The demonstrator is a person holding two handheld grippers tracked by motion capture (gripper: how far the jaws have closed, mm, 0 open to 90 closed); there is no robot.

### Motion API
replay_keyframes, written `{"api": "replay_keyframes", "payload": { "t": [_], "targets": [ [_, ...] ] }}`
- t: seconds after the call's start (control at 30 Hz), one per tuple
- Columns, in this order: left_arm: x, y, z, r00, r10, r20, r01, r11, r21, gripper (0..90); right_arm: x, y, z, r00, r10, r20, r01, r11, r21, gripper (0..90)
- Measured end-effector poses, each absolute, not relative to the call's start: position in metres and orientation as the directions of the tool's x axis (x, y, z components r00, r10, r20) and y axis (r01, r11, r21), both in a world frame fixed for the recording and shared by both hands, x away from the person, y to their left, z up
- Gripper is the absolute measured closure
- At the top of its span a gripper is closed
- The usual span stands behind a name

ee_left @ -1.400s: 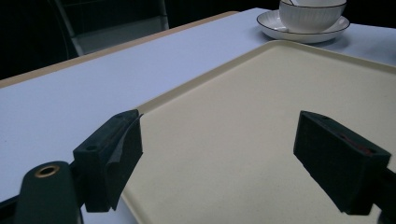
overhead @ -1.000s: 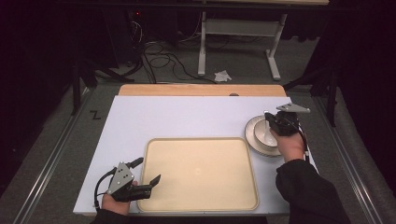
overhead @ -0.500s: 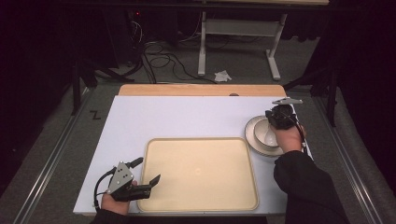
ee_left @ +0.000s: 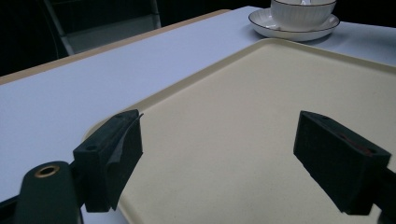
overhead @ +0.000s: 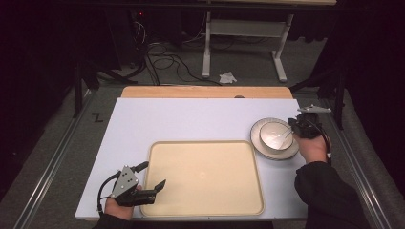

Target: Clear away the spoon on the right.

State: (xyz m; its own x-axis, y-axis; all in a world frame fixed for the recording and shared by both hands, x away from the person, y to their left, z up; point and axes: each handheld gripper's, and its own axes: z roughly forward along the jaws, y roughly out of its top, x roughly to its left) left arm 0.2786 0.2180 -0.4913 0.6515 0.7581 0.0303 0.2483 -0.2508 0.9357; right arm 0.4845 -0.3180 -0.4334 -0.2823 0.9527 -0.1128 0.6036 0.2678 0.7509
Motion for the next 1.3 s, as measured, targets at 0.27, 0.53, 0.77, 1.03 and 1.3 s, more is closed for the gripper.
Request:
{"api": "replay_keyframes", "payload": {
  "t": [0.27,0.53,0.77,1.03,1.3],
  "targets": [
    [0.278,0.217,-0.491,0.654,0.756,0.033,0.248,-0.256,0.934,15.9,0.468,-0.332,-0.432,-0.284,0.952,-0.111,0.602,0.267,0.752,90.0],
    [0.277,0.218,-0.491,0.652,0.758,0.033,0.245,-0.252,0.936,15.9,0.449,-0.334,-0.436,-0.319,0.941,-0.114,0.595,0.292,0.749,90.0],
    [0.277,0.218,-0.491,0.649,0.760,0.036,0.244,-0.253,0.936,15.9,0.433,-0.339,-0.442,-0.335,0.939,-0.073,0.583,0.268,0.767,90.0],
    [0.277,0.219,-0.491,0.647,0.761,0.037,0.245,-0.254,0.936,15.9,0.417,-0.340,-0.446,-0.358,0.933,-0.040,0.552,0.247,0.796,90.0],
    [0.277,0.219,-0.491,0.645,0.763,0.033,0.247,-0.250,0.936,15.9,0.402,-0.337,-0.449,-0.381,0.925,-0.019,0.527,0.234,0.817,90.0]
  ]
}}
